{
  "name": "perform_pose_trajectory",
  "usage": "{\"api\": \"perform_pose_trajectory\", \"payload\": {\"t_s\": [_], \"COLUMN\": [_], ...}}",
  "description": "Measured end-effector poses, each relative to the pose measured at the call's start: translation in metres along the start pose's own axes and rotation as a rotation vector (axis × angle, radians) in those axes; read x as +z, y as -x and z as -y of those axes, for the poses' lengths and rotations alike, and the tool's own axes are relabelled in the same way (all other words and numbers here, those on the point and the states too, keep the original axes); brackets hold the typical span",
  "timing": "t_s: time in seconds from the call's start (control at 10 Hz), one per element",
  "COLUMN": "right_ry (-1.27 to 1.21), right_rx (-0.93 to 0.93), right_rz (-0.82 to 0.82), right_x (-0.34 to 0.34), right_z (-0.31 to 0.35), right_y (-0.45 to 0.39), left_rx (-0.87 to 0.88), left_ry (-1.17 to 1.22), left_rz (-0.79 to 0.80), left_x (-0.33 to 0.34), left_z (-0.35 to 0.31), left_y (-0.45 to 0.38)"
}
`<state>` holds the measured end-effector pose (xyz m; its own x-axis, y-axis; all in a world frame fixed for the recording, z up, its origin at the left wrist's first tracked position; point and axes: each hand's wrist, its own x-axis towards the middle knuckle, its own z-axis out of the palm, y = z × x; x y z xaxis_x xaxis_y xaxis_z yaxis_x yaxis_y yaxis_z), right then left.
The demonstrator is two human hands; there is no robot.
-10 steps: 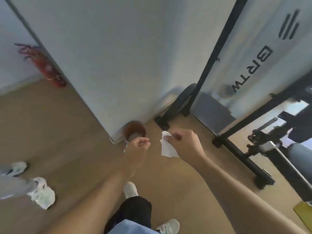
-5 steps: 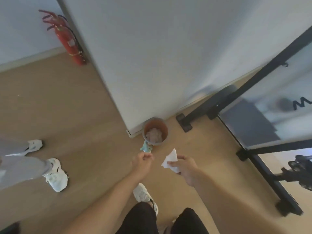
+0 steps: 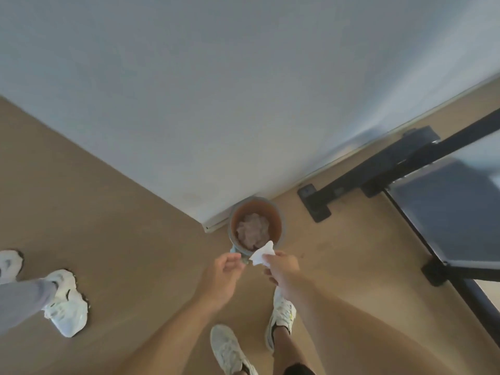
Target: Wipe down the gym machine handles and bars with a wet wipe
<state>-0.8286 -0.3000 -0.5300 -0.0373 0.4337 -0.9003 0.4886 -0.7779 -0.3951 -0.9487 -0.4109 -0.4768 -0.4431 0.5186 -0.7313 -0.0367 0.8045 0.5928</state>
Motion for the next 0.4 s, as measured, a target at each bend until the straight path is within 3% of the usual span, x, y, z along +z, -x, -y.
{"api": "perform_pose_trajectory", "payload": {"t_s": [0.2, 0.4], "right_ry": [0.086, 0.17], "right_rx": [-0.071, 0.02], "right_rz": [0.027, 0.11], "right_x": [0.025, 0.029], "right_z": [-0.006, 0.0], "right_y": [-0.096, -0.13], "left_rx": [-0.018, -0.053], "left_ry": [0.022, 0.088], "left_rz": [-0.056, -0.101], "left_x": [0.019, 0.028], "left_z": [0.02, 0.037], "left_y": [-0.058, -0.071]}}
